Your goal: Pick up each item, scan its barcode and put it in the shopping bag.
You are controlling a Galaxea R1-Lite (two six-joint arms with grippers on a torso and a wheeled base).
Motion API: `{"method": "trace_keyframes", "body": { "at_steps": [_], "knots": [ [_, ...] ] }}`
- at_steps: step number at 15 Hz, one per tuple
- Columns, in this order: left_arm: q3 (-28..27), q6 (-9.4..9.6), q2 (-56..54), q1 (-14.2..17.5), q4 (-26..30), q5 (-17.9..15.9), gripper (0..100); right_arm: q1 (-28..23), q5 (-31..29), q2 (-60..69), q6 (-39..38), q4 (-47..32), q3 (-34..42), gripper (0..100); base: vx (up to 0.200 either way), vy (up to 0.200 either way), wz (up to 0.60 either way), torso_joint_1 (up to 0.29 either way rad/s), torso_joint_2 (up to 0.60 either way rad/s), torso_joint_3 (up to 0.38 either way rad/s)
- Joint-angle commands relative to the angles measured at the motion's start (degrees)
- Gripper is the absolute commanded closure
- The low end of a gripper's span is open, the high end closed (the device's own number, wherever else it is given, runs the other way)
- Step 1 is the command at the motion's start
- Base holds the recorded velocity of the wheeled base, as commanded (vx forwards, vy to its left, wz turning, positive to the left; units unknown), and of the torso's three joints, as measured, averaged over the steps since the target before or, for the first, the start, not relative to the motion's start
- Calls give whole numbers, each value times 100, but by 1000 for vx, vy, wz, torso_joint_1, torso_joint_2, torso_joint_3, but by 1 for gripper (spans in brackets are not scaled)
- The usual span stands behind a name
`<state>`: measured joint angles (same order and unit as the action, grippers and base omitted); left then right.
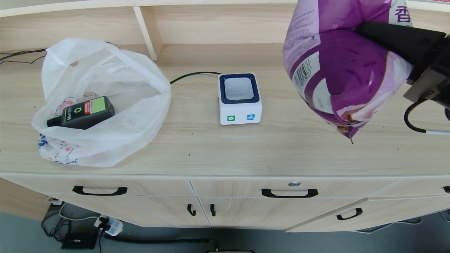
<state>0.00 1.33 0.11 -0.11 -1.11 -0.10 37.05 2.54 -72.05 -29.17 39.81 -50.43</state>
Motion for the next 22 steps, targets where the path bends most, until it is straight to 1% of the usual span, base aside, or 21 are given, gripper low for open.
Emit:
{"method": "trace_keyframes", "body": {
  "at_steps": [1,2,3,4,5,6,7,10,14,15,16,17,18,19,20,21,22],
  "knots": [
    [0,-1,-2,2,-3,1,0,1235,19,235,-783,536,438,100,0,0,0,0,0,0],
    [0,-1,-2,2,-3,1,0,1525,28,200,-985,826,649,100,0,0,0,0,0,0],
    [0,8,-2,-7,5,1,0,1762,19,129,-1020,1099,807,100,0,0,0,0,0,0],
    [0,8,-2,-7,5,1,0,1894,19,50,-1038,1362,948,100,0,0,0,0,0,0],
    [0,8,-2,2,5,1,0,2078,19,-99,-1029,1890,1194,100,0,0,0,0,0,0],
    [0,8,-2,-7,5,1,0,2114,28,-187,-1055,2109,1264,100,0,0,0,0,0,0],
    [0,8,-2,2,5,1,0,2114,28,-196,-1214,2153,1325,100,0,0,0,0,0,0],
    [0,8,-2,-7,5,1,0,2122,72,-222,-1293,2206,1325,100,0,0,0,0,0,0],
    [0,17,-11,-7,5,1,0,2078,458,-213,-1407,2549,1536,100,0,0,0,0,0,0],
    [0,17,-11,-7,5,1,0,1850,696,-222,-1363,2593,1616,100,0,0,0,0,0,0],
    [0,8,-11,-7,5,1,0,1446,871,-292,-1231,2584,1563,100,0,0,0,0,0,0],
    [0,8,-2,2,5,1,0,1068,889,-380,-1029,2496,1466,100,0,0,0,0,0,0],
    [0,8,-2,2,5,1,0,628,880,-486,-695,2276,1211,100,0,0,0,0,0,0],
    [0,8,-2,2,5,1,0,101,766,-582,-97,1758,868,100,0,0,0,0,0,0],
    [0,8,-11,2,5,1,0,-426,450,-609,658,1204,552,100,0,0,0,0,0,0],
    [0,-1,-2,2,5,1,0,-760,186,-609,1388,896,341,100,0,0,0,0,0,0],
    [0,-10,-2,2,-3,1,0,-980,-69,-618,2249,756,236,100,0,0,0,0,0,0]
  ]
}}
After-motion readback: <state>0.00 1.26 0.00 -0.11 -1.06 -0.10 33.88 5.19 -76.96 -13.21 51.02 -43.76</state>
